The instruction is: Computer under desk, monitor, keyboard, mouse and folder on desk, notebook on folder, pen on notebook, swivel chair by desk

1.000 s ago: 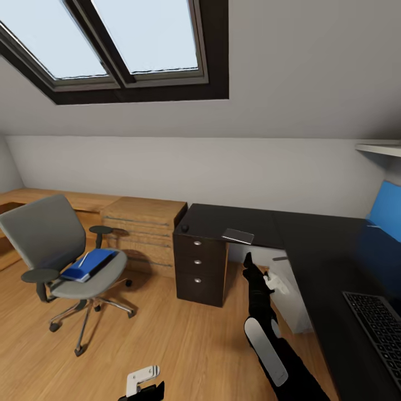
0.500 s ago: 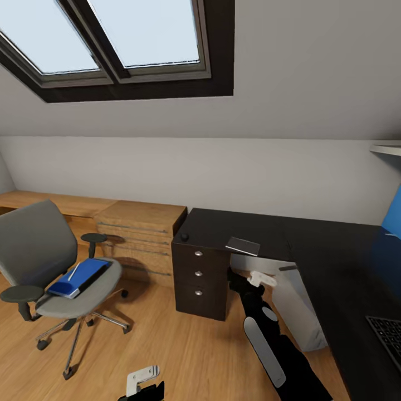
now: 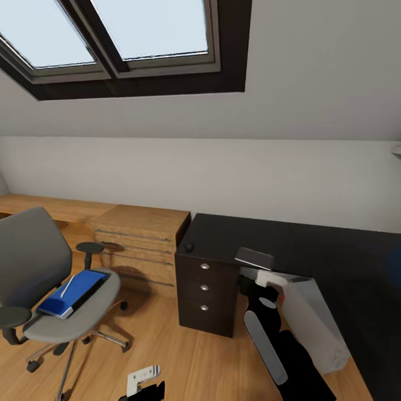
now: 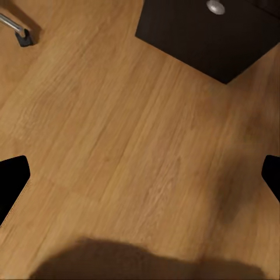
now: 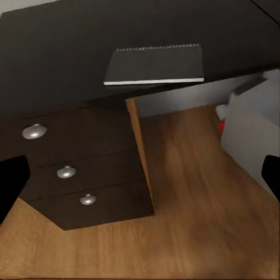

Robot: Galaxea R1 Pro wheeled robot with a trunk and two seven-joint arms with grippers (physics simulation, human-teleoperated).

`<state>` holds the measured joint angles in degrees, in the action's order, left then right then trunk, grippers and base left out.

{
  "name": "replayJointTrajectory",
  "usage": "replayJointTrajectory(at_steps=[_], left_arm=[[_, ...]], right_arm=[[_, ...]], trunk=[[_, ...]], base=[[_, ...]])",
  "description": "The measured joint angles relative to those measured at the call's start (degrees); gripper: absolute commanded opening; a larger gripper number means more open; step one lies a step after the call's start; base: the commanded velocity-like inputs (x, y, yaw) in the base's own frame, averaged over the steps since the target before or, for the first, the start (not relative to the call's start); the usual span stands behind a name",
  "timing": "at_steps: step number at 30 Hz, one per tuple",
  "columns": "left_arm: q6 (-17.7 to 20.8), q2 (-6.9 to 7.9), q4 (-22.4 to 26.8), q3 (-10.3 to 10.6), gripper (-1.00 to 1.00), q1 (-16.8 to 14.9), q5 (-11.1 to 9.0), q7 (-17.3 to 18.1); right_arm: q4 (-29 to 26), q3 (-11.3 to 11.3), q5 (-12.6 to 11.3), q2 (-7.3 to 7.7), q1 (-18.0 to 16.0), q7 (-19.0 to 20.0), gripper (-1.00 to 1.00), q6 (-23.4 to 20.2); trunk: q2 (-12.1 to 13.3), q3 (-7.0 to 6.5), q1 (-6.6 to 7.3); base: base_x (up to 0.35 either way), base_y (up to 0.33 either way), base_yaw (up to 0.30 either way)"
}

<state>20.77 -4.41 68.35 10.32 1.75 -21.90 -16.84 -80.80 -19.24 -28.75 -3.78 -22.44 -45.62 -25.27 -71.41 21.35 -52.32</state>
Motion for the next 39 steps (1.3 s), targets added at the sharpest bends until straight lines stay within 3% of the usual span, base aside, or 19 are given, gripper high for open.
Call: replayJointTrajectory(at_steps=[4, 8, 16, 17, 18, 21, 22, 26, 39], left_arm=[[0.0, -0.01, 0.0, 0.04, 1.0, -0.01, -0.12, 0.0], [0.0, 0.0, 0.0, 0.0, 1.0, 0.0, -0.16, 0.0], [-0.01, 0.0, 0.0, -0.03, 1.0, 0.01, -0.06, 0.0], [-0.01, 0.0, -0.01, -0.03, 1.0, -0.01, -0.06, 0.0], [0.0, 0.0, -0.01, -0.03, 1.0, -0.01, -0.05, 0.0], [-0.01, 0.01, -0.01, -0.03, 1.0, -0.02, -0.08, 0.0], [-0.01, 0.0, -0.01, -0.03, 1.0, -0.02, -0.04, 0.0], [-0.01, 0.06, 0.07, -0.03, 1.0, 0.0, -0.01, 0.01], [-0.08, -0.03, 0.33, 0.43, 1.0, 0.0, 0.12, 0.06]], right_arm=[[-2.04, 0.09, 0.02, 0.37, 0.06, 0.26, 1.0, -1.75], [-4.72, -0.23, -0.1, 0.52, 0.29, 0.4, 1.0, 0.9], [-4.37, -0.88, -0.14, 0.37, 0.35, 0.57, 1.0, 1.75], [-4.15, -2.0, -0.16, 0.36, 0.35, 0.58, 1.0, 1.79], [-1.56, -5.68, -0.1, 0.23, 0.37, 0.39, 1.0, 1.82], [0.92, -7.07, 0.23, 0.03, 0.3, 0.36, 1.0, 1.78], [1.73, -8.94, 2.81, -0.07, 0.28, 0.47, 1.0, 1.8], [2.35, -11.69, 5.55, -0.23, 0.27, 0.57, 1.0, 1.83], [5.83, -12.13, 6.25, -0.39, 0.18, 6.48, 1.0, 1.77]], trunk=[[0.0, 0.0, 0.0], [0.0, 0.01, 0.0], [0.0, 0.33, 0.0], [0.0, 0.38, 0.0], [0.01, 0.45, -0.01], [0.0, 0.63, -0.01], [0.0, 0.69, -0.02], [0.01, 0.95, -0.03], [0.01, 1.82, -0.02]], base=[[0.323, 0.092, 0.0], [0.323, 0.067, 0.044], [0.323, 0.01, 0.197], [0.283, 0.0, 0.217], [0.266, 0.0, 0.215], [0.208, 0.0, 0.212], [0.126, 0.0, 0.208], [0.054, 0.0, 0.203], [0.026, 0.0, 0.183]])
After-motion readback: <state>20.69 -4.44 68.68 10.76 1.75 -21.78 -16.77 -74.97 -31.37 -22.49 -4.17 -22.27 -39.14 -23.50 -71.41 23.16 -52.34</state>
